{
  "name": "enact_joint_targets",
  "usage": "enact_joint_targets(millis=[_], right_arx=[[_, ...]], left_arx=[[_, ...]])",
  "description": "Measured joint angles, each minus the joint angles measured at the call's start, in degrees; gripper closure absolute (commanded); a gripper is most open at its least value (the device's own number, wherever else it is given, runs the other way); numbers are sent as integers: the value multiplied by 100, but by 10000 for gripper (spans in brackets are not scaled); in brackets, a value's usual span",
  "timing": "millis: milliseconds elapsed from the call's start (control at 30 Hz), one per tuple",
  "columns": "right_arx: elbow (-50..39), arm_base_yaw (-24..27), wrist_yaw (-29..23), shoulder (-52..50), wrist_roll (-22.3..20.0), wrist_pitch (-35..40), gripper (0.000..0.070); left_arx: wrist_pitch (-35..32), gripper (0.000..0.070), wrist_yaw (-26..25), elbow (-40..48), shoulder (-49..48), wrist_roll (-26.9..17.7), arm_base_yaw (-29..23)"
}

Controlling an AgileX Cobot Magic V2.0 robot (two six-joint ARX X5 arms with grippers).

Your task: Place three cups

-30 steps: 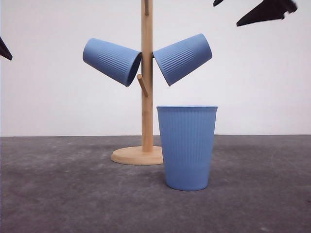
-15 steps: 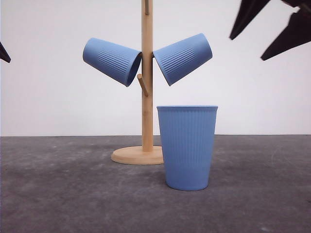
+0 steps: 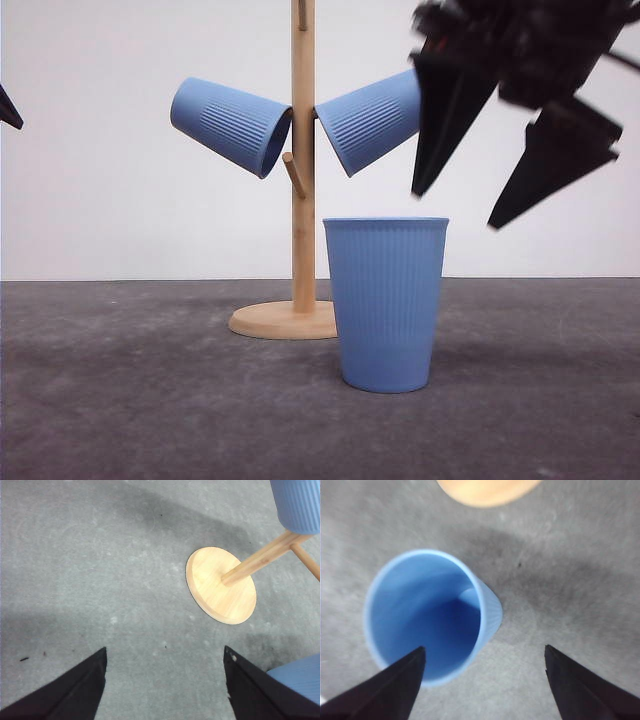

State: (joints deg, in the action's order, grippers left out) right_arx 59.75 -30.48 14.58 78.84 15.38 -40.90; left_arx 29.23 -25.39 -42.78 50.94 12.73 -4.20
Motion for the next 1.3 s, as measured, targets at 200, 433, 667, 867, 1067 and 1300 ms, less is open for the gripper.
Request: enact_joint_targets(millis=[200, 433, 667, 867, 1067, 1300], right_arx=[[0, -17, 23, 599, 12, 171, 426], [0, -15, 97, 753, -18, 320, 696], [68, 83, 747, 720, -377, -145, 699], [339, 261, 1796, 495, -794, -485, 699], [409, 361, 3609, 449, -1026, -504, 699], [409, 352, 4956, 449, -1109, -463, 699]], left_arx=[[1, 267, -1, 0, 0, 0, 10], [111, 260, -138, 0, 0, 0, 28], [658, 178, -1074, 0, 0, -46, 226], [1311, 169, -2023, -155, 0, -405, 519], [1315, 42, -3147, -201, 10, -636, 923], [1316, 0, -3821, -201, 241, -887, 1523]])
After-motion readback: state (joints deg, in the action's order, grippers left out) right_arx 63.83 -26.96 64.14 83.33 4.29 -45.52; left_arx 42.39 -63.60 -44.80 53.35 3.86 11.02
